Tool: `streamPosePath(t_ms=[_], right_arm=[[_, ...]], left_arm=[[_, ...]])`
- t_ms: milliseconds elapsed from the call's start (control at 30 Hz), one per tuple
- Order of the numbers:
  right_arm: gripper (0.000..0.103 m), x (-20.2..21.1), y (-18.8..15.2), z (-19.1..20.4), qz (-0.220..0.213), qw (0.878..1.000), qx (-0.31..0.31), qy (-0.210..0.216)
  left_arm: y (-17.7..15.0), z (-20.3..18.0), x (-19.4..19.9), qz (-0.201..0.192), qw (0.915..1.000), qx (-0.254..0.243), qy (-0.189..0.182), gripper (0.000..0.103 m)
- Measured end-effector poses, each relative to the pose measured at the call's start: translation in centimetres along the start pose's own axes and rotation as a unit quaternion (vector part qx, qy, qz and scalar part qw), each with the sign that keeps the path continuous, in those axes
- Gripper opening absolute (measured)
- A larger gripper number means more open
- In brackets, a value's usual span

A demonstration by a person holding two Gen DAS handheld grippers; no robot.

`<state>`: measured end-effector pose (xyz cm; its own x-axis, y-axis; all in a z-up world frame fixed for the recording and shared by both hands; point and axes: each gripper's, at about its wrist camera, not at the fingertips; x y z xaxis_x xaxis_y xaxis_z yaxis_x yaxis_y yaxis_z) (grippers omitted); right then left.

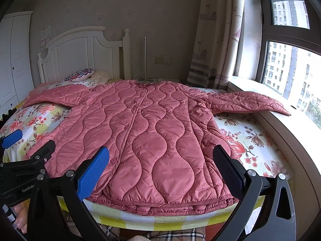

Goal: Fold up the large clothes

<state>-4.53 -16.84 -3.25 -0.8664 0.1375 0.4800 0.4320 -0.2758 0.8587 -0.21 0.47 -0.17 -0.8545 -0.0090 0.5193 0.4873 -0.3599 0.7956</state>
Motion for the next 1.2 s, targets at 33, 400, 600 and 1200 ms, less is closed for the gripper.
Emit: streamPosePath(t_ms=[33,400,600,1200], right_arm=[[0.099,-0.01,0.02,-0.02,0.0,1.0,0.0,0.0],[0.099,0.02,-0.09,0.01,0.0,1.0,-0.001,0.0],[0.099,-0.1,0.03,-0.04,0.001,1.0,-0.001,0.0],[0.099,-0.16,-0.39,0.07,0.003,1.0,0.0,0.001]], left_arm=[[0.03,-0.02,-0.02,0.0,1.0,0.0,0.0,0.101],[-0.04,0.03,0.01,0.0,1.0,0.0,-0.001,0.101],[0.04,-0.05,-0.03,0.0,1.0,0.0,-0.001,0.101],[0.03,-0.07,-0.05,0.0,1.0,0.0,-0.001,0.101]])
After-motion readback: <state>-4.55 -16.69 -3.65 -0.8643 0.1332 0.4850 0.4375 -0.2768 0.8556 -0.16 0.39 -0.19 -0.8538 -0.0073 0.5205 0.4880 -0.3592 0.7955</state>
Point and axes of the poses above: each gripper's, at about its wrist camera, not at the fingertips, and x roughly against the way its jaws point, z to its left, y to its top, and after that the axes turned 14 degrees about -x, right-handed
